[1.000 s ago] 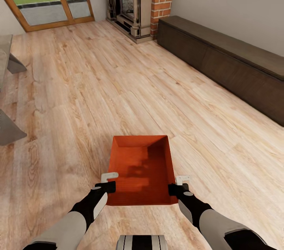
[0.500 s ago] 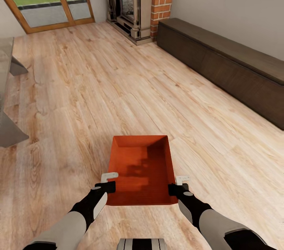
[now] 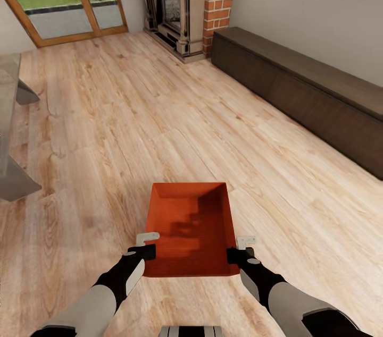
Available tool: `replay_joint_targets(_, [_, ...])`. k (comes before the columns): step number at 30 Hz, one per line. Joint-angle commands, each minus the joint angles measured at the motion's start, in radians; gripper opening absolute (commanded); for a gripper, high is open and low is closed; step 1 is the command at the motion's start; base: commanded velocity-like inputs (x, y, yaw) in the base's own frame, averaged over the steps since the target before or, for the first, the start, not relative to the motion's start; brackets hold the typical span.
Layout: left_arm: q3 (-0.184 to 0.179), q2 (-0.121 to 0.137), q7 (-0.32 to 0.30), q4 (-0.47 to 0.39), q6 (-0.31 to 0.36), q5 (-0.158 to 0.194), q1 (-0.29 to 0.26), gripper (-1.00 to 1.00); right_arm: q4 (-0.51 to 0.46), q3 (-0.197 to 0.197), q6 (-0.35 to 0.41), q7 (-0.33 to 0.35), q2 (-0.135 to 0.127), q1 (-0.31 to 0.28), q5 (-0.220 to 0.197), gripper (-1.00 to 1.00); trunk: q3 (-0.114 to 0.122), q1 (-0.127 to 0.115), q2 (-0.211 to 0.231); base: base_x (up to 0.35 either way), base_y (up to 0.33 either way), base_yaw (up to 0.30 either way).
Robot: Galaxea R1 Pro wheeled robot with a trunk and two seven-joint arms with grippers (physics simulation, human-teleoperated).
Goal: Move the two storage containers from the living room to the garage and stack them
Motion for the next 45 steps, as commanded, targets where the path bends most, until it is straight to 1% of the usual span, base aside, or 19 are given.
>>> replay_joint_targets(1, [0.001, 0.0, 0.012, -0.002, 0.007, -0.002, 0.0, -1.0, 0.001, 0.002, -0.004, -0.006, 0.0, -0.001, -0.008, -1.0, 0.003, -0.004, 0.007, 0.0, 0.0, 0.0])
replay_joint_targets(7, [0.001, 0.0, 0.012, -0.002, 0.007, -0.002, 0.0, -1.0, 0.001, 0.002, -0.004, -0.006, 0.0, -0.001, -0.008, -1.0, 0.021, -0.027, 0.049, 0.0, 0.0, 0.0])
replay_joint_targets(10, [0.001, 0.0, 0.012, -0.002, 0.007, -0.002, 0.0, -1.0, 0.001, 0.001, -0.004, -0.008, 0.008, -0.001, -0.007, -1.0, 0.031, -0.039, 0.07, 0.0, 0.0, 0.0])
replay_joint_targets(14, [0.001, 0.001, 0.012, -0.002, 0.007, -0.002, 0.0, -1.0, 0.001, 0.001, -0.005, -0.008, 0.009, -0.001, -0.007, -1.0, 0.043, -0.054, 0.098, 0.0, 0.0, 0.0])
replay_joint_targets(27, [0.001, 0.002, 0.012, -0.002, 0.007, -0.002, 0.0, -1.0, 0.001, 0.0, -0.006, -0.006, 0.005, -0.001, -0.008, -1.0, 0.084, -0.104, 0.189, 0.0, 0.0, 0.0])
replay_joint_targets(45, [0.001, 0.002, 0.012, -0.002, 0.006, -0.002, 0.0, -1.0, 0.002, 0.0, -0.007, -0.006, 0.006, -0.001, -0.009, -1.0, 0.141, -0.173, 0.315, 0.0, 0.0, 0.0])
